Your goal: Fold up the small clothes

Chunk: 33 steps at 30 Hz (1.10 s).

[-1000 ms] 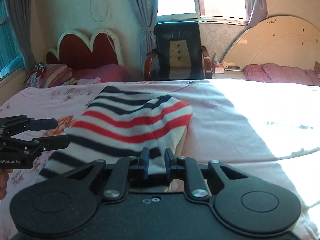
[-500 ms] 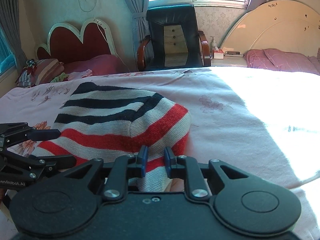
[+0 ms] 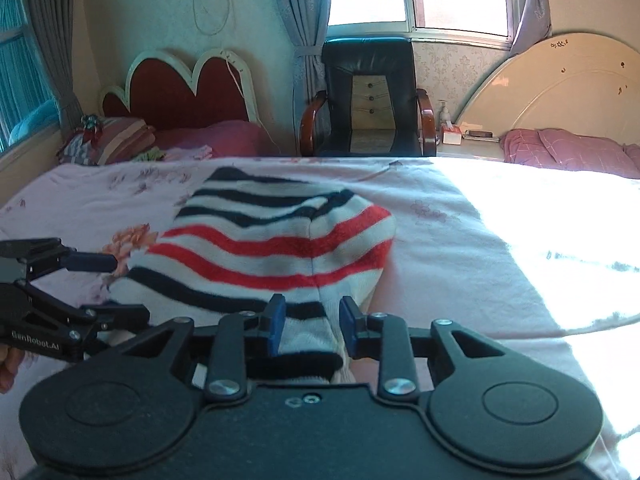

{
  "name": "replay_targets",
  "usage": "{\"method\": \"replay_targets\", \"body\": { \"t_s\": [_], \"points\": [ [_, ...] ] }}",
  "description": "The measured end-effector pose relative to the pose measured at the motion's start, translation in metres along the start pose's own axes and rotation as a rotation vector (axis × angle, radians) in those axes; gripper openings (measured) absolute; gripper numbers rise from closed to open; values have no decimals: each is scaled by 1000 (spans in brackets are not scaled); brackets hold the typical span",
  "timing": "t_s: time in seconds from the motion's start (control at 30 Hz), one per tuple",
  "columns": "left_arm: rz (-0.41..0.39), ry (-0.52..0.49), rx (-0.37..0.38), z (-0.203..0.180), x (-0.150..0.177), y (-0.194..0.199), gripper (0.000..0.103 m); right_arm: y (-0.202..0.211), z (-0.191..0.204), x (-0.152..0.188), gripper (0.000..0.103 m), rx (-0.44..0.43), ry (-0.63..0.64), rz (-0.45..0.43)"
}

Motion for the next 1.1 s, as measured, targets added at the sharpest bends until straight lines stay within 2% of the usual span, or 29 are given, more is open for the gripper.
{"method": "replay_targets", "body": {
  "t_s": [0.07,0.17,0.23,0.3,0.33,0.47,0.53,0.6,0.7,0.87,0.9,0.93,1.0,1.1],
  "points": [
    [11,25,2,3,-1,-2,90,-16,-1,18,35,36,19,97],
    [0,52,42,9,-9,7,90,-9,-8,7,36,-8,-85,85],
    [20,148,122,23,-9,7,90,3,-19,1,48,-45,-156,39],
    [73,314,254,39,-6,-2,90,5,-41,0,75,-84,-267,24],
    [93,391,306,48,-4,-7,90,2,-51,2,79,-108,-327,30],
    [168,583,411,70,8,-32,90,-29,-86,23,73,-332,-596,121],
    [179,636,446,74,11,-41,90,-46,-94,35,71,-421,-679,156],
    [178,650,477,71,11,-50,90,-57,-93,37,66,-498,-698,163],
    [177,628,504,65,5,-61,90,-71,-82,30,57,-533,-637,183],
    [178,598,526,55,-16,-84,89,-100,-61,10,54,-601,-589,210],
    [177,596,521,54,-19,-87,80,-103,-58,6,52,-604,-579,207],
    [178,581,502,53,-20,-90,67,-106,-56,3,51,-601,-574,201],
    [176,551,477,51,-24,-95,60,-106,-54,1,41,-577,-564,185],
    [151,531,470,47,-25,-90,54,-97,-47,-1,35,-546,-511,159]
  ]
}}
Point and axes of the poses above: each gripper's, at about its wrist camera, not at the fingertips, and y roughly against the way its jaws point, z to its left, x to its underside, the point moved 8 cm from there along -y, roughly the way its jaws point, and after that the axes turned 5 degrees about y, right-handed, at the moved point
